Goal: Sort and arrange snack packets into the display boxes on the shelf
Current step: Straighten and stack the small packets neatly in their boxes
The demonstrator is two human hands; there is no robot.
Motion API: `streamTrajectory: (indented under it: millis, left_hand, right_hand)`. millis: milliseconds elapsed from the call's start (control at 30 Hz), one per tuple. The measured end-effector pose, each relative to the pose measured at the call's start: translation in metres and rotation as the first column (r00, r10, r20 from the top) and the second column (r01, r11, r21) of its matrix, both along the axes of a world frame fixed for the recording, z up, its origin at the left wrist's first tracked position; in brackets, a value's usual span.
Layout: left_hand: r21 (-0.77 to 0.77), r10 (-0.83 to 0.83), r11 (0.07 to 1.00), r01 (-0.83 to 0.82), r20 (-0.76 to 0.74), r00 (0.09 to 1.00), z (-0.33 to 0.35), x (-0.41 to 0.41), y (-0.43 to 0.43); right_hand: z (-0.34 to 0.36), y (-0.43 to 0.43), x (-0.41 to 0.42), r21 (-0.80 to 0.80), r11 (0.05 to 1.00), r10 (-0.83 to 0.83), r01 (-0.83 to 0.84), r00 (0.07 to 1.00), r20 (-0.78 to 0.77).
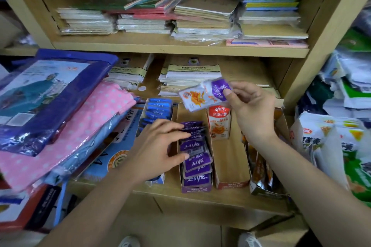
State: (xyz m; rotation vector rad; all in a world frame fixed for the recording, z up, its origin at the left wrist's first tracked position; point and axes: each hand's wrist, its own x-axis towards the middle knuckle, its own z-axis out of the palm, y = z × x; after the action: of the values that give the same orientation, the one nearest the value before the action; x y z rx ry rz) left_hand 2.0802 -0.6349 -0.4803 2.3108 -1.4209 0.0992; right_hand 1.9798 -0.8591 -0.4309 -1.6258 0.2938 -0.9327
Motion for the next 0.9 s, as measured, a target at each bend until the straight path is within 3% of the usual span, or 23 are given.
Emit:
streamTrajectory:
  millis: [133, 267, 433, 600, 767, 900]
  left_hand:
    - [0.033, 0.024, 0.999, -0.025, 0.050, 0.998, -0.004, 0.001, -0.001]
    - [-0.019, 0.053, 0.998, -0.052, 0.066, 0.996, -0.004, 0.004, -0.004]
    - [-0.060, 0.065, 0.996, -0.060, 0.087, 0.994, -0.004, 0.004, -0.008]
    - [-0.168, 0.063, 0.985, -0.044, 0.108, 0.992, -0.005, 0.007, -0.011]
    - [-0.211, 0.049, 0.978, 0.000, 0.228, 0.972, -0.006, 0.006, -0.016]
    - [-0.284, 0.122, 0.958, -0.025, 0.330, 0.936, -0.004, 0.008, -0.020]
  right_hand:
    - [-0.012, -0.002, 0.005, -0.381, 0.923, -0.005, -0.060, 0.986, -0.167]
    - [-0.015, -0.004, 0.006, -0.410, 0.896, 0.065, -0.172, 0.963, -0.261]
    - [-0.003, -0.006, 0.000, -0.546, 0.816, 0.078, -0.191, 0.972, -0.223]
    - [-0.008, 0.006, 0.009, -0.557, 0.769, 0.069, -0.312, 0.908, -0.413]
    - [-0.022, 0.006, 0.020, -0.608, 0.686, 0.090, -0.400, 0.875, -0.475]
    - [-0.024, 0.002, 0.011, -0.532, 0.739, 0.111, -0.414, 0.853, -0.510]
